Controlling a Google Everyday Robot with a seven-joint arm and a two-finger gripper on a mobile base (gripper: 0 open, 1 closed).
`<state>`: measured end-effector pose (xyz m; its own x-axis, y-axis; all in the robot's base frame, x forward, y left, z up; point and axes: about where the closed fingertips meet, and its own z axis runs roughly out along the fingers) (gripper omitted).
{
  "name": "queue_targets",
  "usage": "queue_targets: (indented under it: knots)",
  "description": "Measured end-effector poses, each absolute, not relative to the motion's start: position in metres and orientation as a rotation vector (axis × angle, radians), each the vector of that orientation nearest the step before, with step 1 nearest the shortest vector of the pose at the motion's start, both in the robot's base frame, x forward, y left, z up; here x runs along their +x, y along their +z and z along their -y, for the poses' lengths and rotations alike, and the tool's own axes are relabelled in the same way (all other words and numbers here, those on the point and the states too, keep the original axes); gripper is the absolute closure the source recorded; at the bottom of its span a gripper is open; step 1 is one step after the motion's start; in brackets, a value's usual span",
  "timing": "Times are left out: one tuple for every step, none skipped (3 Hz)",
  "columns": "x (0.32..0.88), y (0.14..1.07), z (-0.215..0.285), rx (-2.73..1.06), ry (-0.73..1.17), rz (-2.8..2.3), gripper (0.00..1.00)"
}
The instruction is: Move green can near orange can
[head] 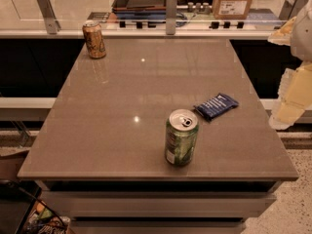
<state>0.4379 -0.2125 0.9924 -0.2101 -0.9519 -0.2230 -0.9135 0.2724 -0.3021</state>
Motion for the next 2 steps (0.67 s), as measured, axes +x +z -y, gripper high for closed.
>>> queue_targets:
  knots:
    - [0.4376, 0.9931, 0.2112, -1.690, -0.138, -2.177, 0.00]
    - [0.4377, 0.9863, 0.2050, -1.690, -0.054, -2.130, 0.00]
